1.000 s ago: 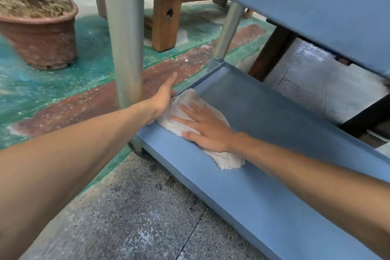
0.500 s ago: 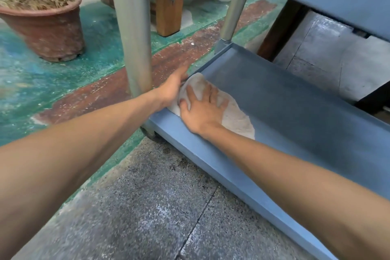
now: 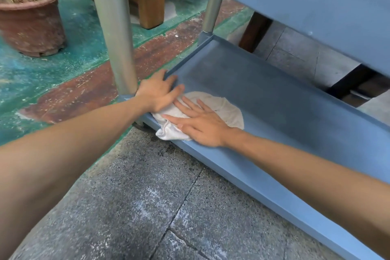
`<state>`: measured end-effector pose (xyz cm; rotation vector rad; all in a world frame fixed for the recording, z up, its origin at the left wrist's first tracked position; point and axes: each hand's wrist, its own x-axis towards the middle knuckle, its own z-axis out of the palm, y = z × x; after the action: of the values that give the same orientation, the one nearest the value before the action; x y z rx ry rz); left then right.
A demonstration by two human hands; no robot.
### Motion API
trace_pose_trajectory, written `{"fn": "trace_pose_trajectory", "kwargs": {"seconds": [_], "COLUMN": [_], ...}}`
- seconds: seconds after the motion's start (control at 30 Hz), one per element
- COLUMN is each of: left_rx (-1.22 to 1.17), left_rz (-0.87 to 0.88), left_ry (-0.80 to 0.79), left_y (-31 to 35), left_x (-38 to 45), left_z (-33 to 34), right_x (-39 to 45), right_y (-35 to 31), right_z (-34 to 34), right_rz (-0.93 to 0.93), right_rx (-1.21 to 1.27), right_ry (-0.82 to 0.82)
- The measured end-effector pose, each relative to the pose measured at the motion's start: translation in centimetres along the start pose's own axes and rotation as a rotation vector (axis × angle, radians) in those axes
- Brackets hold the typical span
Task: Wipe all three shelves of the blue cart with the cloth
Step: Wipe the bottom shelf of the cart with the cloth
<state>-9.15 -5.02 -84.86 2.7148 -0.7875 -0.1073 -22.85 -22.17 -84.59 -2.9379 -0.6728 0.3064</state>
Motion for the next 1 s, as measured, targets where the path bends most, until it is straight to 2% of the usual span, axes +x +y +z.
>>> {"fn": "trace_pose_trajectory", "kwargs": {"seconds": [0.07, 0.23, 0.47, 0.53, 0.63, 0.7, 0.8, 0.83, 0.9, 0.97, 1.0], "left_rx": [0.130, -0.069, 0.063, 0.091, 0.100, 0.102, 0.059, 0.023, -0.059, -0.149, -0.187], "left_rz": [0.052, -0.035, 0.041, 0.045, 0.103, 0.211, 0.376, 0.404, 0.397, 0.352, 0.327], "left_ry": [0.020, -0.046, 0.005, 0.025, 0.172, 0.197, 0.064, 0.018, -0.034, -0.063, -0.068], "left_y": [0.3, 0.6, -0.3, 0.1, 1.2, 2.7, 6.7, 8.4, 10.6, 12.3, 12.9], "left_x": [-0.4, 0.3, -0.4, -0.6, -0.3, -0.2, -0.5, -0.8, -1.3, -1.8, -1.9], "left_z": [0.5, -0.4, -0.5, 0.0, 0.6, 0.7, 0.8, 1.3, 2.4, 3.5, 3.9], "right_x": [-1.2, -4.4, -13.4, -17.3, -21.0, -20.2, -15.6, -14.3, -11.4, -10.0, -9.9], "right_y": [0.4, 1.5, 3.7, 3.5, 3.1, 2.2, -1.4, -2.6, -4.3, -5.2, -5.0], "right_z": [0.2, 0.4, 0.6, 0.9, 1.3, 1.3, 0.5, 0.5, 0.8, 1.5, 2.1], "right_rz": [-0.027, -0.050, -0.057, 0.021, 0.156, 0.247, 0.629, 0.770, 0.985, 1.070, 1.073], "right_rx": [0.023, 0.037, 0.064, 0.134, 0.251, 0.354, 0.375, 0.302, 0.280, 0.335, 0.313], "right_ry": [-0.023, -0.051, -0.087, -0.111, -0.021, 0.140, 0.433, 0.444, 0.290, 0.149, 0.128]}}
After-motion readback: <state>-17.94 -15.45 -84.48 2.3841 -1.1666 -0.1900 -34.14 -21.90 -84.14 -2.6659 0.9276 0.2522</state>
